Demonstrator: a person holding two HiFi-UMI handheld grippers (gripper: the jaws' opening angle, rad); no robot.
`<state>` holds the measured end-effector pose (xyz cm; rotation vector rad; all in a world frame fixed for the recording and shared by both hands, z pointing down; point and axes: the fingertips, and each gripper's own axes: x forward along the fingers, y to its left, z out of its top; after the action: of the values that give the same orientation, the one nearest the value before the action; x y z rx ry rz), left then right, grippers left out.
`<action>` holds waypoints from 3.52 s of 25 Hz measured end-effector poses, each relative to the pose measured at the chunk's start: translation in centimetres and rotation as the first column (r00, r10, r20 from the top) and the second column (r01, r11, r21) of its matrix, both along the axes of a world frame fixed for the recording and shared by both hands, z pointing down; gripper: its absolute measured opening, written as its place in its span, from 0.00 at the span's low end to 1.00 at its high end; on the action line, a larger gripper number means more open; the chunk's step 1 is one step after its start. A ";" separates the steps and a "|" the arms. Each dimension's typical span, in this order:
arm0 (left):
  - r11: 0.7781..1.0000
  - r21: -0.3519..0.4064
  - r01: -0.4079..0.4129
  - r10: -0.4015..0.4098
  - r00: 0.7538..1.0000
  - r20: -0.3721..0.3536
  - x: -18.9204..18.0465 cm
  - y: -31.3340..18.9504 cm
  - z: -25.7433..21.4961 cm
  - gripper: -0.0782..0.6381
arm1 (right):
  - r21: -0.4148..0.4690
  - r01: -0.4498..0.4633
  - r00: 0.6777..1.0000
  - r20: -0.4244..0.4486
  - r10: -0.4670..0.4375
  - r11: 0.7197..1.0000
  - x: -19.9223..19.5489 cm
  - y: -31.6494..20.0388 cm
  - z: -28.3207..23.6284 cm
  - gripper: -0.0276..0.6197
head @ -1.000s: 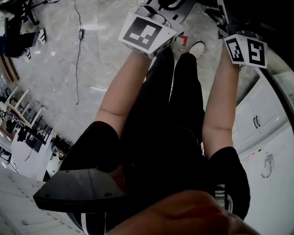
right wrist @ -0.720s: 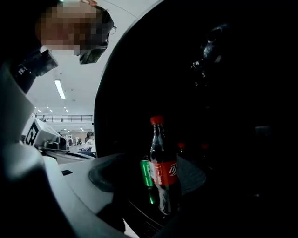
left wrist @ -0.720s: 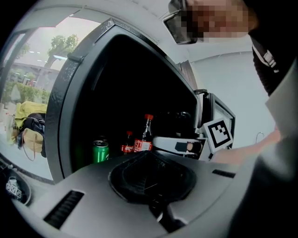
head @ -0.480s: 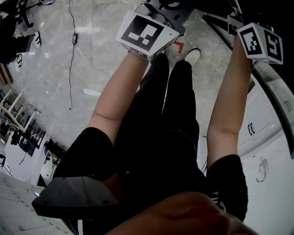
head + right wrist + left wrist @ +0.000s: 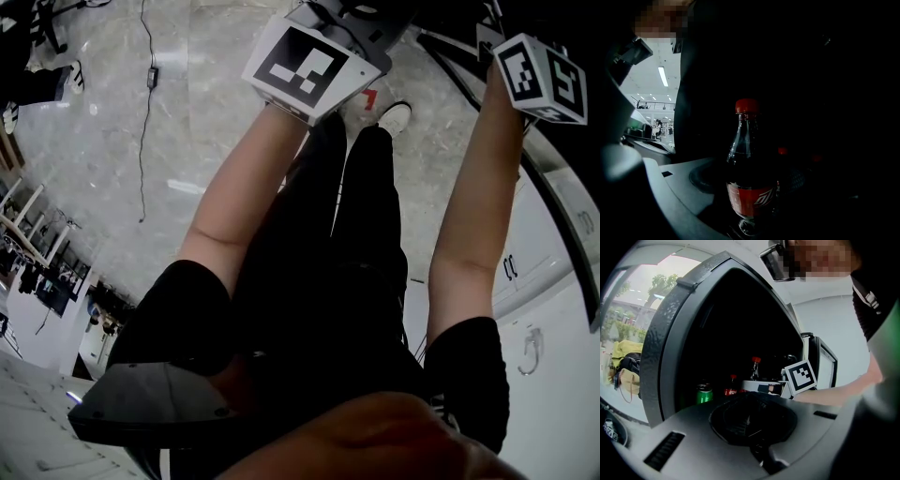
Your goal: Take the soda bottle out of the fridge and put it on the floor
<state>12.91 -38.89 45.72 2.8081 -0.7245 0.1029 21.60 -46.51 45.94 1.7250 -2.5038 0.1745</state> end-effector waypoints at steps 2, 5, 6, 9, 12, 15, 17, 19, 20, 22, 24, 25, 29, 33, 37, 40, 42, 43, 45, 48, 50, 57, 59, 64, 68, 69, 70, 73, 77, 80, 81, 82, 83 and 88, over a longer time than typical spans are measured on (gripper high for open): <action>1.000 0.001 0.001 -0.001 1.000 0.004 -0.1 0.4 0.0 0.11 | 0.005 0.006 1.000 -0.005 -0.006 1.000 0.1 0.2 -0.2 0.54; 1.000 0.001 0.004 -0.004 1.000 0.010 -0.5 1.0 0.2 0.11 | 0.006 0.022 0.999 -0.027 -0.022 1.000 -0.2 0.9 -0.4 0.54; 1.000 0.001 0.007 -0.007 1.000 0.010 -0.6 1.3 0.2 0.11 | 0.006 0.033 0.999 -0.031 -0.033 0.999 -0.5 1.2 -0.5 0.54; 1.000 -0.007 0.028 -0.028 1.000 0.006 -1.4 2.2 0.6 0.11 | 0.017 0.075 0.997 -0.019 -0.074 0.997 -1.6 2.8 -1.0 0.54; 0.998 -0.026 0.055 -0.055 0.998 -0.003 -2.4 3.5 1.4 0.11 | 0.036 0.115 0.993 0.008 -0.115 0.993 -3.1 5.2 -2.0 0.54; 0.994 -0.054 0.091 -0.091 0.996 0.002 -3.6 5.0 2.5 0.11 | 0.051 0.178 0.983 0.026 -0.179 0.983 -5.0 8.0 -2.7 0.54; 0.989 -0.078 0.124 -0.123 0.992 0.014 -4.5 5.9 3.5 0.11 | 0.058 0.223 0.974 0.019 -0.225 0.973 -6.4 9.7 -2.7 0.54; 0.981 -0.103 0.164 -0.162 0.986 0.032 -5.6 6.7 4.4 0.11 | 0.056 0.266 0.964 0.012 -0.267 0.962 -7.7 11.1 -2.0 0.54; 0.980 -0.101 0.173 -0.171 0.985 0.034 -6.0 7.1 4.6 0.11 | 0.051 0.287 0.958 0.014 -0.288 0.957 -8.3 11.8 -1.5 0.54; 0.976 -0.100 0.192 -0.188 0.981 0.045 -6.9 8.0 5.2 0.11 | 0.031 0.324 0.946 0.021 -0.324 0.946 -9.4 13.0 -0.1 0.54; 0.965 -0.126 0.232 -0.225 0.972 0.070 -8.2 8.7 6.1 0.11 | -0.004 0.352 0.936 0.024 -0.351 0.936 -10.5 14.0 1.8 0.54; 0.961 -0.126 0.247 -0.240 0.968 0.073 -8.7 9.0 6.3 0.11 | -0.026 0.365 0.931 0.025 -0.364 0.931 -11.0 14.5 2.9 0.54; 0.945 -0.117 0.304 -0.297 0.952 0.079 -10.6 10.4 7.3 0.11 | -0.105 0.414 0.910 0.045 -0.412 0.904 -12.5 16.2 7.3 0.54; 0.927 -0.162 0.338 -0.333 0.941 0.059 -12.0 12.4 10.4 0.11 | -0.178 0.446 0.894 0.049 -0.445 0.877 -13.9 18.3 12.9 0.54; 0.912 -0.205 0.356 -0.339 0.934 0.115 -13.5 13.5 16.1 0.11 | -0.246 0.444 0.893 0.041 -0.448 0.862 -15.3 19.4 19.5 0.54; 0.910 -0.221 0.350 -0.327 0.935 0.136 -14.4 14.1 20.9 0.11 | -0.292 0.423 0.901 0.032 -0.433 0.858 -15.8 19.8 25.1 0.54; 0.911 -0.237 0.337 -0.310 0.939 0.147 -14.6 14.6 24.3 0.11 | -0.319 0.414 0.903 0.026 -0.429 0.853 -16.0 20.2 28.9 0.54; 0.910 -0.245 0.335 -0.304 0.940 0.153 -14.7 14.8 25.9 0.11 | -0.334 0.410 0.904 0.024 -0.427 0.849 -16.0 20.5 30.7 0.54; 0.914 -0.252 0.318 -0.286 0.945 0.156 -14.8 15.2 28.8 0.11 | -0.364 0.402 0.905 0.020 -0.425 0.840 -16.2 20.9 34.2 0.54; 0.915 -0.274 0.297 -0.258 0.951 0.171 -15.0 15.4 33.2 0.11 | -0.417 0.392 0.903 0.002 -0.431 0.820 -16.7 21.8 39.8 0.54; 0.912 -0.291 0.288 -0.242 0.953 0.185 -15.1 15.5 36.0 0.11 | -0.450 0.387 0.897 -0.016 -0.441 0.805 -17.0 22.4 43.5 0.54; 0.905 -0.344 0.249 -0.178 0.958 0.225 -15.7 16.4 44.1 0.11 | -0.564 0.354 0.889 -0.045 -0.456 0.746 -17.2 24.0 56.0 0.54; 0.903 -0.357 0.239 -0.162 0.959 0.232 -15.8 16.7 45.8 0.11 | -0.588 0.331 0.892 -0.062 -0.449 0.738 -16.8 24.1 58.8 0.54; 0.893 -0.383 0.235 -0.144 0.957 0.252 -16.7 17.6 48.8 0.11 | -0.632 0.294 0.889 -0.095 -0.448 0.717 -15.9 24.3 64.9 0.54; 0.890 -0.392 0.231 -0.135 0.957 0.256 -17.0 18.0 49.9 0.11 | -0.655 0.284 0.873 -0.125 -0.471 0.700 -15.4 25.0 68.0 0.54; 0.890 -0.392 0.231 -0.136 0.957 0.255 -17.1 17.9 50.0 0.11 | -0.655 0.287 0.869 -0.130 -0.478 0.699 -15.4 25.1 68.4 0.54; 0.891 -0.391 0.232 -0.138 0.957 0.253 -17.1 17.8 50.0 0.11 | -0.651 0.292 0.866 -0.132 -0.482 0.701 -15.6 25.1 68.5 0.54; 0.894 -0.381 0.236 -0.148 0.958 0.247 -17.1 17.4 49.7 0.11 | -0.641 0.309 0.854 -0.138 -0.502 0.702 -16.4 25.0 68.2 0.54; 0.894 -0.378 0.239 -0.156 0.959 0.237 -16.8 17.3 48.8 0.11 | -0.652 0.317 0.849 -0.128 -0.513 0.688 -17.0 25.9 67.9 0.54; 0.898 -0.372 0.234 -0.154 0.960 0.232 -16.6 17.4 47.9 0.11 | -0.663 0.305 0.856 -0.124 -0.502 0.684 -16.6 26.0 67.7 0.54; 0.899 -0.369 0.234 -0.154 0.960 0.232 -16.6 17.4 47.6 0.11 | -0.667 0.303 0.857 -0.122 -0.501 0.681 -16.6 26.0 67.6 0.54; 0.900 -0.367 0.235 -0.156 0.960 0.232 -16.6 17.4 47.3 0.11 | -0.671 0.305 0.856 -0.118 -0.503 0.676 -16.5 26.0 67.4 0.54; 0.900 -0.365 0.237 -0.159 0.960 0.232 -16.6 17.5 47.0 0.11 | -0.674 0.308 0.854 -0.115 -0.508 0.671 -16.5 26.1 67.3 0.54; 0.902 -0.354 0.246 -0.173 0.959 0.225 -16.7 17.6 45.4 0.11 | -0.664 0.312 0.853 -0.119 -0.508 0.680 -16.1 26.2 65.3 0.54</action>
<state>-3.78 -21.30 91.08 2.3563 -0.9346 0.4274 5.49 -20.32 111.29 0.8179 -2.1731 0.5847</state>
